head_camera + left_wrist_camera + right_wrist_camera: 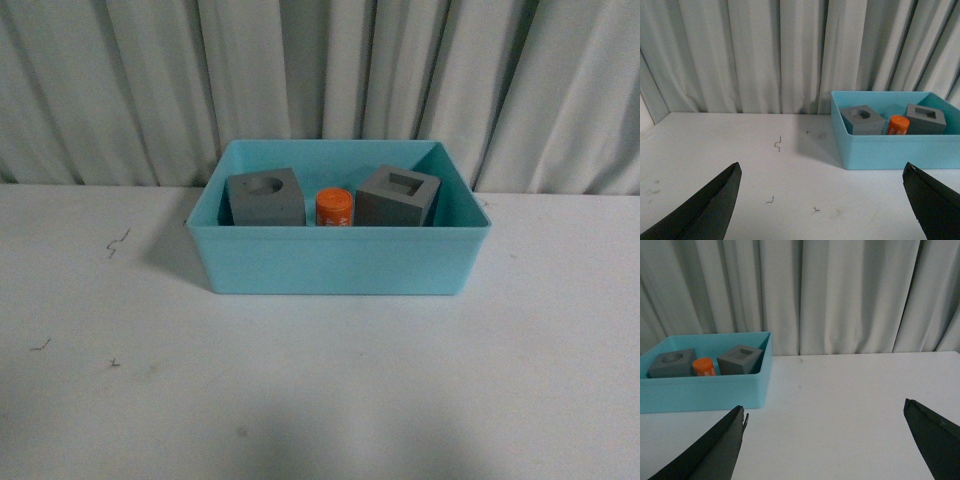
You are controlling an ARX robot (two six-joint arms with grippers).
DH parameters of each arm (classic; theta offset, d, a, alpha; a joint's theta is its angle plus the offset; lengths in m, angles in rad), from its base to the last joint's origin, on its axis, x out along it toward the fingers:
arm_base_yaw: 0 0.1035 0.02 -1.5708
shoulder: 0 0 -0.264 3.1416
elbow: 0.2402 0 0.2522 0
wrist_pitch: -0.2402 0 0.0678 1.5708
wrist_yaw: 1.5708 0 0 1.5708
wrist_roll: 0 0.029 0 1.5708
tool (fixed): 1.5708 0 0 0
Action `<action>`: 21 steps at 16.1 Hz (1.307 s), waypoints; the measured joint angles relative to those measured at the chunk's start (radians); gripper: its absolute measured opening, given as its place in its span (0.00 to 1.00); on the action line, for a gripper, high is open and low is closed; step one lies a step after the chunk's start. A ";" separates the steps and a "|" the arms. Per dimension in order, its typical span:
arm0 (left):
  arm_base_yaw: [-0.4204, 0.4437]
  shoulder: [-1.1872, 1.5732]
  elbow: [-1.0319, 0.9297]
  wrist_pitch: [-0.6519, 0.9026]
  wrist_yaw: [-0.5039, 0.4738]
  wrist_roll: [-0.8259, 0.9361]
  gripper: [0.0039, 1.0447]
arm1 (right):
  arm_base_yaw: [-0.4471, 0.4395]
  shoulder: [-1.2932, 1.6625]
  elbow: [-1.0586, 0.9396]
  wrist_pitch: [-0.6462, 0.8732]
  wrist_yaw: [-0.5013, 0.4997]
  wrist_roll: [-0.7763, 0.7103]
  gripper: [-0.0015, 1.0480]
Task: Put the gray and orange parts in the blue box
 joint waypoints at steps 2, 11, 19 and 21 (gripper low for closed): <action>0.000 0.000 0.000 0.000 0.000 0.000 0.94 | 0.000 0.000 0.000 0.000 0.000 0.000 0.94; 0.000 0.000 0.000 0.000 0.000 0.000 0.94 | 0.000 0.000 0.000 0.000 0.000 0.000 0.94; 0.000 0.000 0.000 0.000 0.000 0.000 0.94 | 0.000 0.000 0.000 0.000 0.000 0.000 0.94; 0.000 0.000 0.000 0.000 0.000 0.000 0.94 | 0.000 0.000 0.000 0.000 0.000 0.000 0.94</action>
